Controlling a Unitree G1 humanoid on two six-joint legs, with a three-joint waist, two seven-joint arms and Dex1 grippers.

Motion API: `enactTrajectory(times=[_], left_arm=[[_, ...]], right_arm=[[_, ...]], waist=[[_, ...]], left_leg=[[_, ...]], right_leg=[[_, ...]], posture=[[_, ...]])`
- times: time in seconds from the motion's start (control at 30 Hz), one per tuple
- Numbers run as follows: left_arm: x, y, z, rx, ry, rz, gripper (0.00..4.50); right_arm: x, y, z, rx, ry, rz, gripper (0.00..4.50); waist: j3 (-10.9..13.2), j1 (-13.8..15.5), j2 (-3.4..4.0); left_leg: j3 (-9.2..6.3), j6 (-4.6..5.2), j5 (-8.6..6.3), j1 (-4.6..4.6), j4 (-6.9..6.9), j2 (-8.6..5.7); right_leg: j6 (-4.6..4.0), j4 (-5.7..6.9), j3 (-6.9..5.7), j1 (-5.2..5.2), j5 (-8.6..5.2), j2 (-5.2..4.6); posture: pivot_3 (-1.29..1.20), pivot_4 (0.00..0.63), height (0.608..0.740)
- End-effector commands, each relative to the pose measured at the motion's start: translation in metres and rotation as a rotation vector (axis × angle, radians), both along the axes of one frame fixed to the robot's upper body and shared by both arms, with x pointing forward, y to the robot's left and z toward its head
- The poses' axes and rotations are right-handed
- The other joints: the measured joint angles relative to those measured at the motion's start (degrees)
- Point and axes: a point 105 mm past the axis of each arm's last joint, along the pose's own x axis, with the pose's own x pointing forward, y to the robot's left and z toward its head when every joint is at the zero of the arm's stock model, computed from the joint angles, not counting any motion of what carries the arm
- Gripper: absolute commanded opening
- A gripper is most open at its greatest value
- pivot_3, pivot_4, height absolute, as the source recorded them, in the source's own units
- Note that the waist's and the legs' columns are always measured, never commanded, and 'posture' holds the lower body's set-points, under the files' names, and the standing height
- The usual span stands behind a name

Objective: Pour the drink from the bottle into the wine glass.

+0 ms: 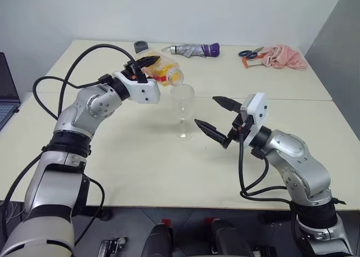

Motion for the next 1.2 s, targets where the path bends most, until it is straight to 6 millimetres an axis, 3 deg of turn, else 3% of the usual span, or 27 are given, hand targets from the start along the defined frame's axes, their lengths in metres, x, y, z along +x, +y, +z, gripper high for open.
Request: enactTrajectory(times=[0.03, 1.2], left_arm=[[-0.003, -0.001, 0.029, -0.010, -0.100, -0.007, 1.69], [-0.001, 0.006, 0.051, 0.081, -0.224, 0.030, 1.69]], right_arm=[[-0.007, 0.004, 0.010, 0.007, -0.045, 0.027, 4.50], [-0.005, 0.002, -0.004, 0.012, -0.016, -0.018, 4.50]], waist=[[0.00, 0.00, 0.00], [0.00, -0.01, 0.00]], left_leg=[[0.00, 0.00, 0.00, 0.00, 0.00, 0.00], [0.01, 0.00, 0.00, 0.01, 0.01, -0.03]], right_leg=[[0.00, 0.00, 0.00, 0.00, 0.00, 0.00], [0.00, 0.03, -0.02, -0.01, 0.00, -0.01]], posture=[[0.00, 0.150, 0.740], [0.00, 0.150, 0.740]])
